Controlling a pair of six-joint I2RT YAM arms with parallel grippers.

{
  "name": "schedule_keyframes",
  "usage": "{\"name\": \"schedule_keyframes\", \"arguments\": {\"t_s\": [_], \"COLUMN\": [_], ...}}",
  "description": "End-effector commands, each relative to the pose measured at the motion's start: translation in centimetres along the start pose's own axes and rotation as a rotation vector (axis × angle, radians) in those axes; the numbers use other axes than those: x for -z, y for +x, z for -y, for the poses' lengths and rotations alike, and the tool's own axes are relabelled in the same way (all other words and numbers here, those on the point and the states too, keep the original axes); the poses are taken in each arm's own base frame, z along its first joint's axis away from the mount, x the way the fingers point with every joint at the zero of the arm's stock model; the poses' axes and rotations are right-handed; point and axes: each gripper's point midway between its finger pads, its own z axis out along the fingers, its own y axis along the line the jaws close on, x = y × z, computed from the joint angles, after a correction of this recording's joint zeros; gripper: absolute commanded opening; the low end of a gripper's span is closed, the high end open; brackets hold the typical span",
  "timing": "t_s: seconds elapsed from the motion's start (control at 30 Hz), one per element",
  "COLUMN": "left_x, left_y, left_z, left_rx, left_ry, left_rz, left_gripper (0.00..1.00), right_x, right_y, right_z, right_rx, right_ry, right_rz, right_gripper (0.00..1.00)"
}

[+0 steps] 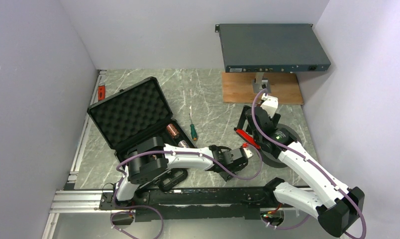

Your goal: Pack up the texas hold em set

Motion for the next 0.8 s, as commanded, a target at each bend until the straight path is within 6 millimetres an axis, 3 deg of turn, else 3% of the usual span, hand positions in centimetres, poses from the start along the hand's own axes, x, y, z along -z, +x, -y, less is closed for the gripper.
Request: {"name": "schedule_keyframes", "arguments": {"t_s": [0.0,0.33,0.77], "left_x": [-0.3,-0.6,0.6], "left_y": [2.0,2.8,2.5], "left_z": [0.6,-0.4,-2.1], "left_rx": [0.028,0.038,0.018], "left_ry": [0.022,-0.053,-0.183], "left_rz": [-0.055,-0.073,-0.078], "left_gripper": [0.55,0.46,0.4], "right_x": [-0.1,-0.1,0.1], "right_y": [-0.8,-0.8,-1.2], "right_z": [-0.2,0.1,0.3], "right_rx": [-0.025,-0.026,-0.024], "right_ry": [-0.01,-0.003,0.002], "right_rz": [0.032,0.034,0.043], "right_gripper": [1.0,1.0,1.0]}}
